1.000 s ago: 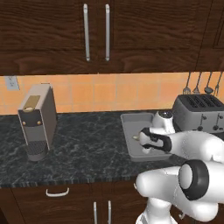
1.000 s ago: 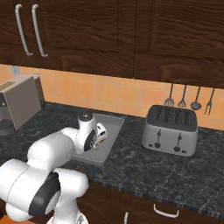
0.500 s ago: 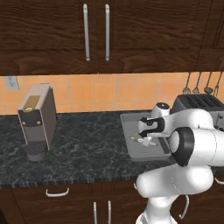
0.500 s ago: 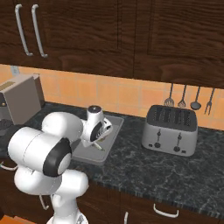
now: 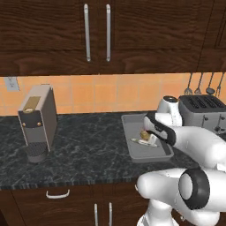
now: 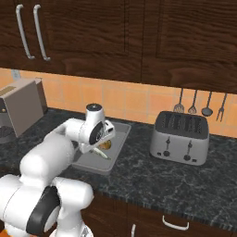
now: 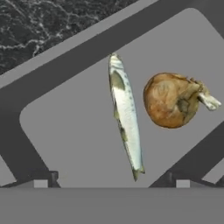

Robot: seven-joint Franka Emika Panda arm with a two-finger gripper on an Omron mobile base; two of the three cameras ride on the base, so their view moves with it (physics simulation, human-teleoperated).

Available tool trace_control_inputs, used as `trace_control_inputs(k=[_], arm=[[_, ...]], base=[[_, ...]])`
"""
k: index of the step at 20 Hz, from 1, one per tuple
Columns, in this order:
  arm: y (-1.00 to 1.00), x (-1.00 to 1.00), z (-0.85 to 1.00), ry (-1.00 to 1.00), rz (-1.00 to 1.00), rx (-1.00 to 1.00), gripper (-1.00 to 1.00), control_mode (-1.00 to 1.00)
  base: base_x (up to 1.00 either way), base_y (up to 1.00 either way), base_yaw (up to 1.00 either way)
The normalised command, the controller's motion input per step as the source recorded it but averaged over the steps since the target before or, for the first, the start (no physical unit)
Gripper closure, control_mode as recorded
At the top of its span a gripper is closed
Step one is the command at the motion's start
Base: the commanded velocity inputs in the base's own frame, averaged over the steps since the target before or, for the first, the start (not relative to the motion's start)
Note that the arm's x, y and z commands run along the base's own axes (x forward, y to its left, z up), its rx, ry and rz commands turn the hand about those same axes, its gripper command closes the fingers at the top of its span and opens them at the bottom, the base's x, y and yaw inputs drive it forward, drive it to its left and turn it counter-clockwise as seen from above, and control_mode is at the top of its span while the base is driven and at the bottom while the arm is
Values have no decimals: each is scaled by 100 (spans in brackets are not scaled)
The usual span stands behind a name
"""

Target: Place one onion and one fish in each tupperware on the nearby counter, to pack two identical lunches.

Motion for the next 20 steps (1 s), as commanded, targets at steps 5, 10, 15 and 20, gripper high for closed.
trace_control_inputs(k=[5, 10, 15, 20], arm=[[96, -86, 39, -45, -16, -19, -100, -100], [97, -70, 41, -48, -16, -10, -100, -100], [72, -80, 40, -46, -12, 0, -100, -100], [5, -67, 15, -34, -2, 11, -100, -100]], base=[[0, 0, 0], [0, 0, 0], [0, 0, 0], [0, 0, 0]])
